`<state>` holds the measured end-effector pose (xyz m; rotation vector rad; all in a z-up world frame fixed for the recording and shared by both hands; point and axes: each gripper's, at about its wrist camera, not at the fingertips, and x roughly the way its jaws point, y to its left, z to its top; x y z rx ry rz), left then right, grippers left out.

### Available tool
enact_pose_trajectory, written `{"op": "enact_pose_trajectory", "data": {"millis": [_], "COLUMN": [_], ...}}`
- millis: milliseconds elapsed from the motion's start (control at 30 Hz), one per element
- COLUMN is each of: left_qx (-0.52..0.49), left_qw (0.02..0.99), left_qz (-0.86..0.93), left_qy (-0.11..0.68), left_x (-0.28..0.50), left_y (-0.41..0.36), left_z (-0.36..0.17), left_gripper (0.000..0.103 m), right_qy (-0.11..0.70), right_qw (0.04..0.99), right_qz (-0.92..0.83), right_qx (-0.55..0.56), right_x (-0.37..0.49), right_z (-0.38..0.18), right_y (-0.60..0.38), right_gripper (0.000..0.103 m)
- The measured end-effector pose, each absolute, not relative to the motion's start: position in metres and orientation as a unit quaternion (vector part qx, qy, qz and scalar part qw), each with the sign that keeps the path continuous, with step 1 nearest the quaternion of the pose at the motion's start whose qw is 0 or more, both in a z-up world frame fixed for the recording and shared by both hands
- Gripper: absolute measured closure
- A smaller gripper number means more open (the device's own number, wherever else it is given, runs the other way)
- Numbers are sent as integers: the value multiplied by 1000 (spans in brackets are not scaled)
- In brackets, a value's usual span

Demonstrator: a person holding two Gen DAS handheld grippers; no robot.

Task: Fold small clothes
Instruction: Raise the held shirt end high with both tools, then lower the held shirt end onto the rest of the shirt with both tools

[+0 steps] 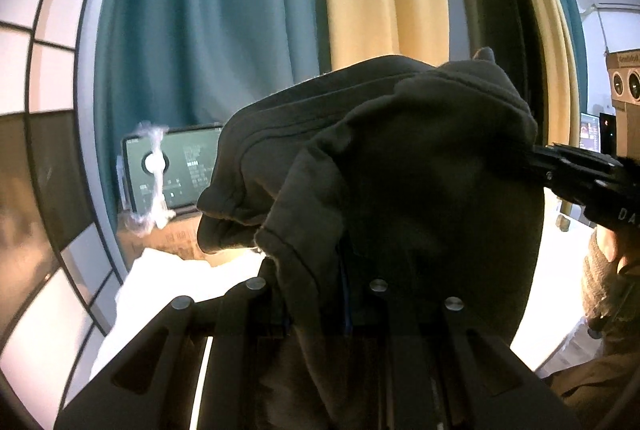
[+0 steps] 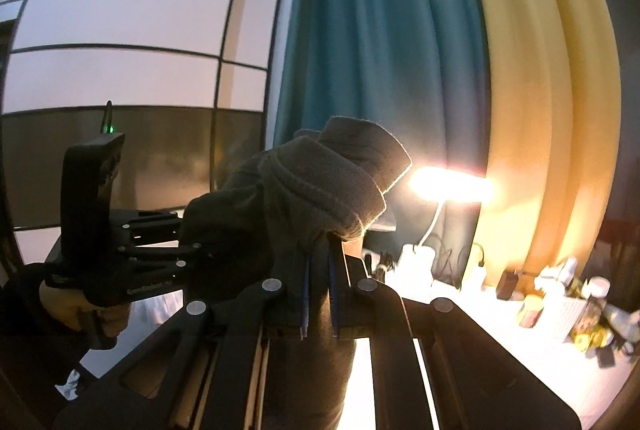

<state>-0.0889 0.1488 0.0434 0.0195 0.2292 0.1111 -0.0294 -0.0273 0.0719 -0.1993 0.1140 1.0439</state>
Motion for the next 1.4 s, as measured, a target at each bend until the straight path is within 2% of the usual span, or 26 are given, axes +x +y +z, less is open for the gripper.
{"op": "enact_pose_trajectory", "data": {"millis": [1400], "left_qx": [-55], "left_qw": [962], "left_qz": [37], "left_qy": [265], "left_x": [54], "left_y": [201], "left_z": [-36], "left_gripper": [88], "right_qy": [231], "right_qw": [851], "right_qz": [467], "right_qx": [-61], "right_x": [142], "right_z": [-19], "right_y": [57], "right_gripper": [94]}}
